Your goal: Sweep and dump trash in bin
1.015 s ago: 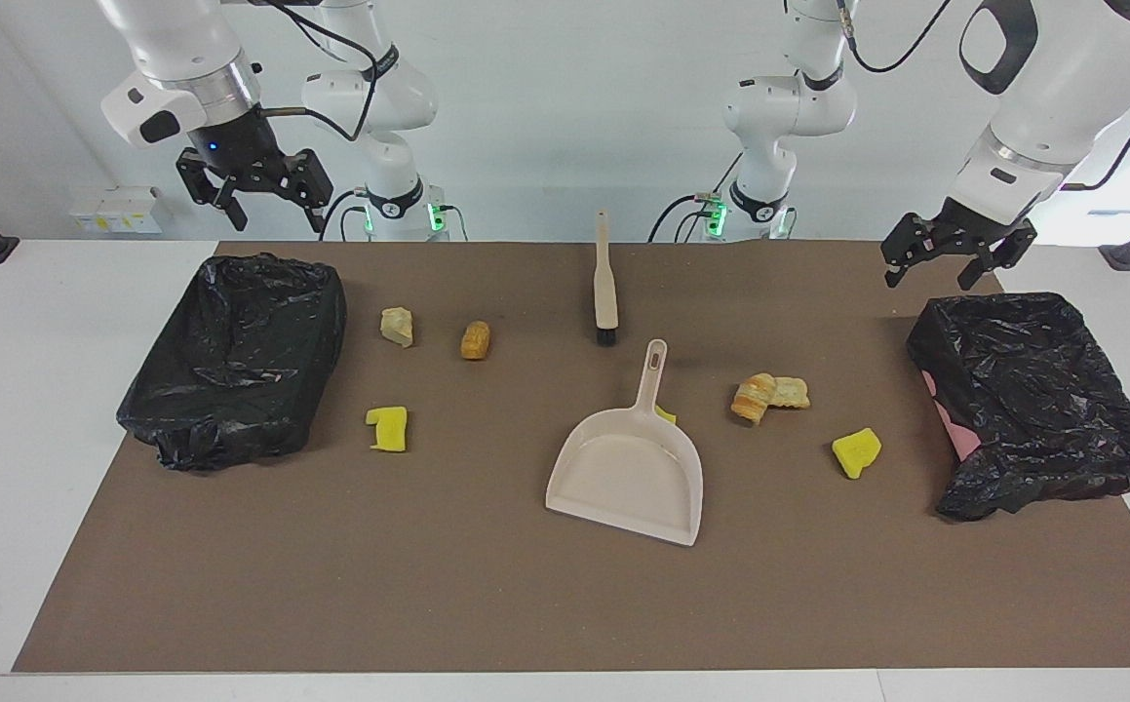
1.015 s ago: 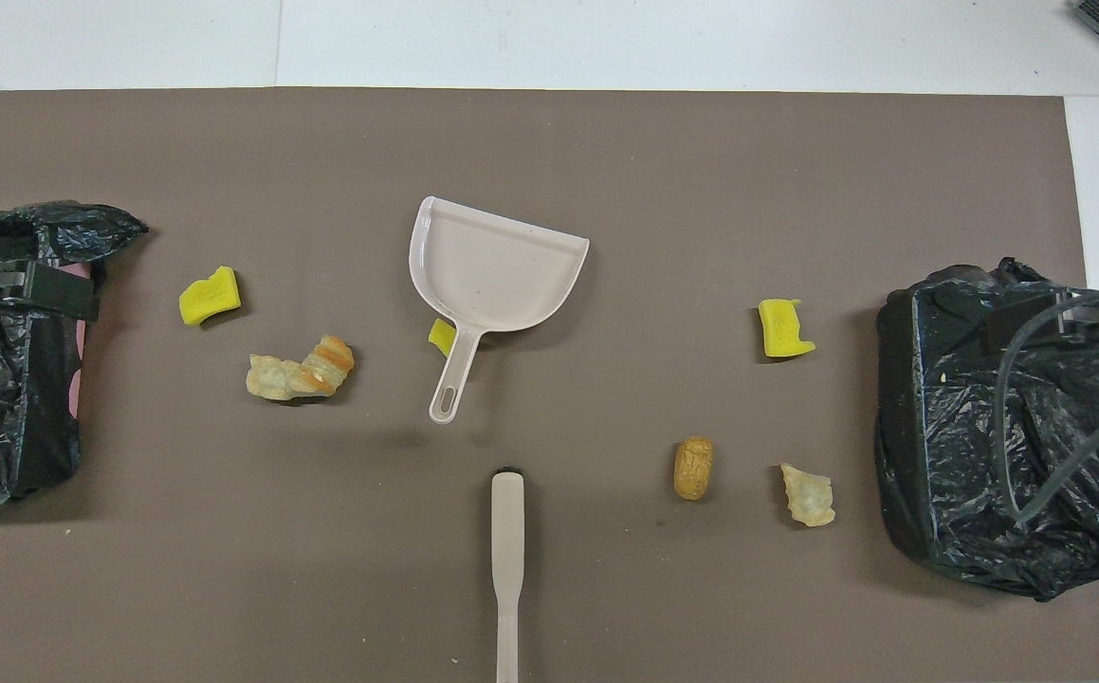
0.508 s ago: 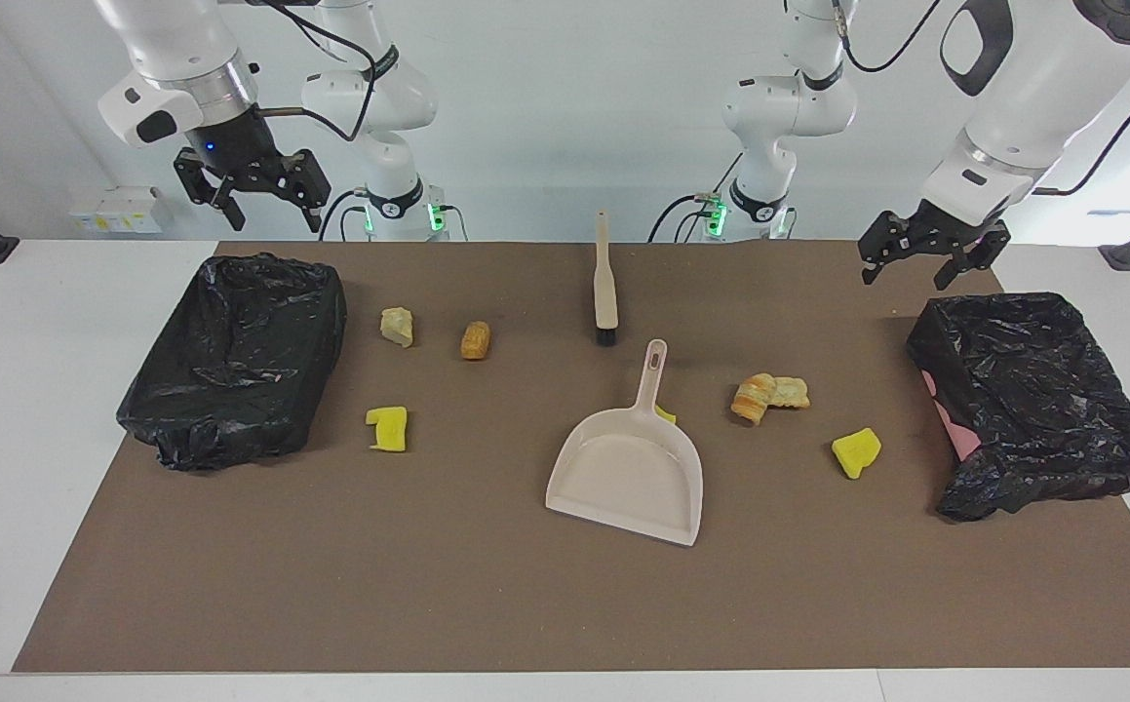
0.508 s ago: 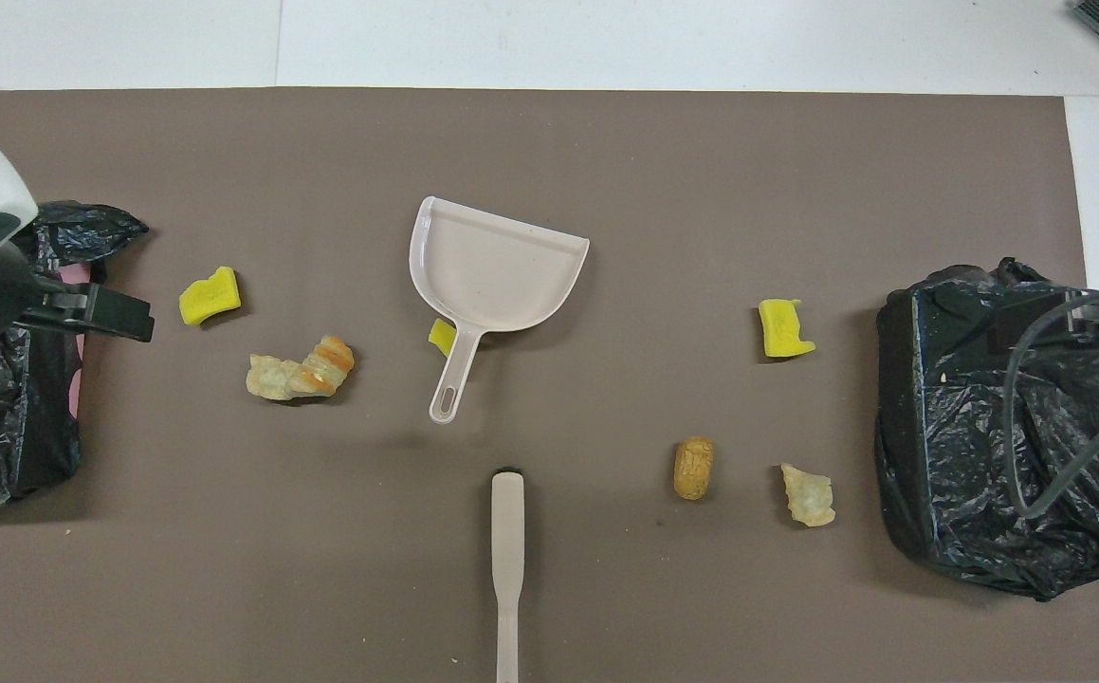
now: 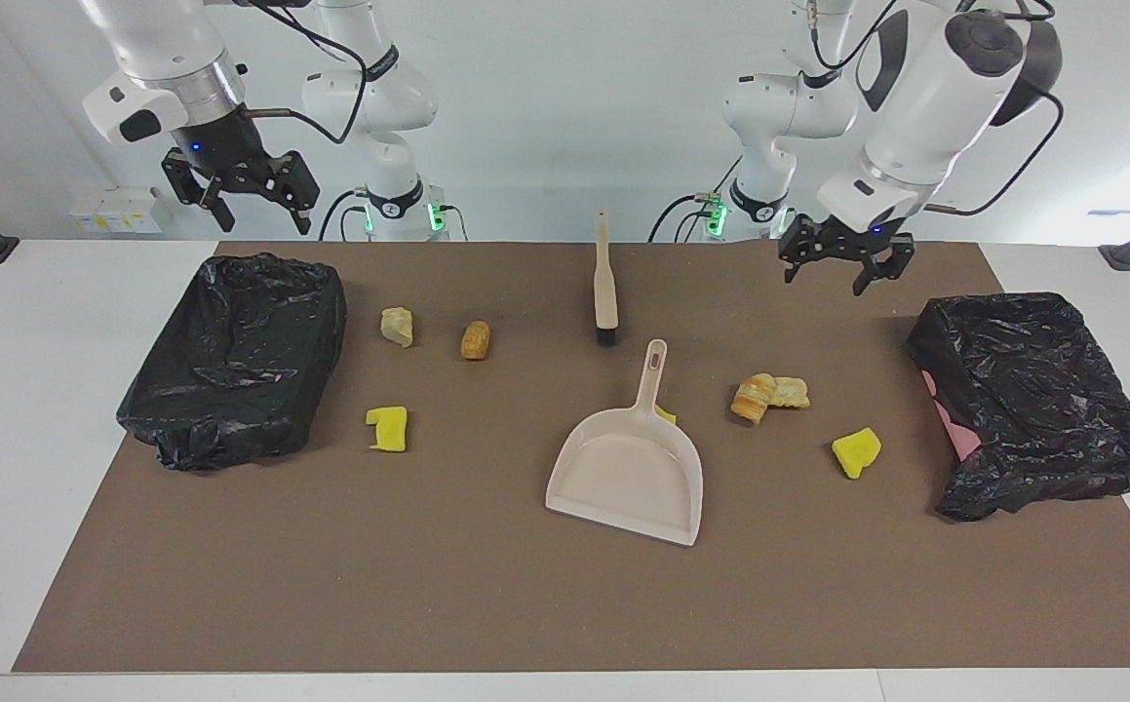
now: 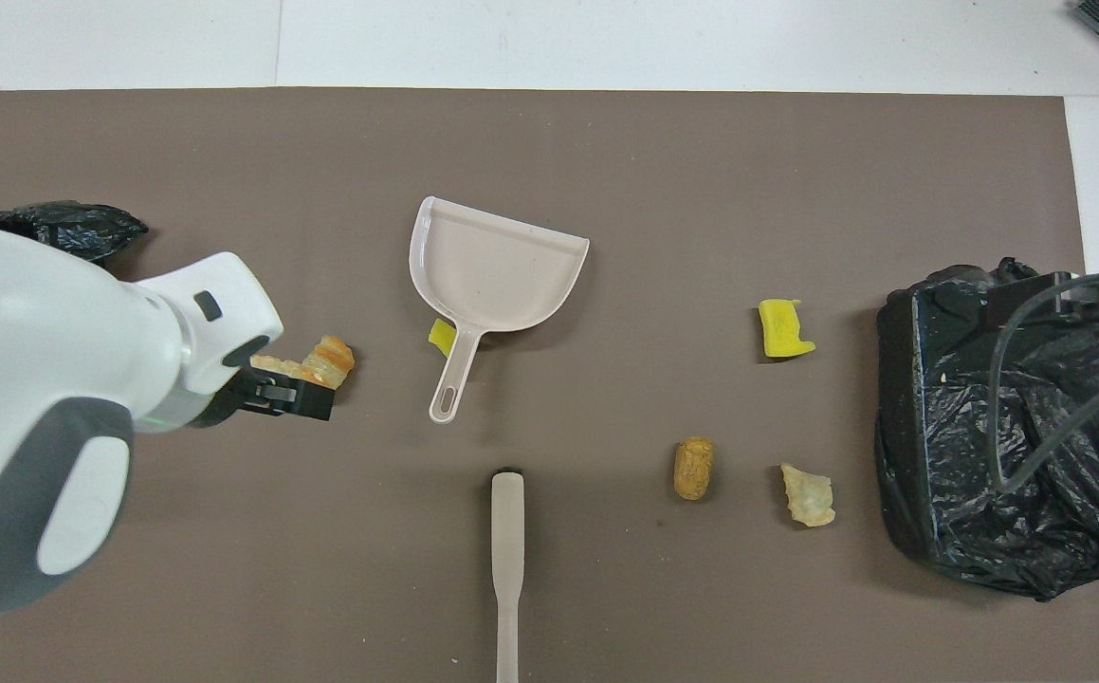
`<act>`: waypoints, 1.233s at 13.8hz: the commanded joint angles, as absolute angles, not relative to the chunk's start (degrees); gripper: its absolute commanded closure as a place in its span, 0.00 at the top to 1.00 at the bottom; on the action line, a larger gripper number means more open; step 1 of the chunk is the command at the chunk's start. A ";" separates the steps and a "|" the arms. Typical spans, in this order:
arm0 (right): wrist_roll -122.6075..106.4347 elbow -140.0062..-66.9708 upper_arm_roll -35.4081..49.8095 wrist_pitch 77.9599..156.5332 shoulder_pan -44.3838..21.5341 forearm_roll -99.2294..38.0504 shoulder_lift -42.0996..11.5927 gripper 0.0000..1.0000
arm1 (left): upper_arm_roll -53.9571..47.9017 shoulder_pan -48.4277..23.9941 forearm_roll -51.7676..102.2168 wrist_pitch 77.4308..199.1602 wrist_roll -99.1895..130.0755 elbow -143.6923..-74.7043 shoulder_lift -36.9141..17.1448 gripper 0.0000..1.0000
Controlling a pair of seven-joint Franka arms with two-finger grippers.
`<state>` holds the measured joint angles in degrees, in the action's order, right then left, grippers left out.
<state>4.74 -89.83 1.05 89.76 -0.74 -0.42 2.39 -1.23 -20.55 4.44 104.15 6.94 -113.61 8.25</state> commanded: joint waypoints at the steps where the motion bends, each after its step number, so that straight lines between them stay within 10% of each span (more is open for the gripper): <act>1: 9.10 -91.85 1.49 94.12 -3.41 -0.97 0.02 1.00 | -0.18 -27.22 5.01 108.97 13.86 -121.36 11.78 1.00; 17: 45.78 -66.31 5.01 104.42 -27.06 -0.79 -35.92 1.00 | -0.18 -58.61 5.01 137.29 45.60 -149.15 14.14 1.00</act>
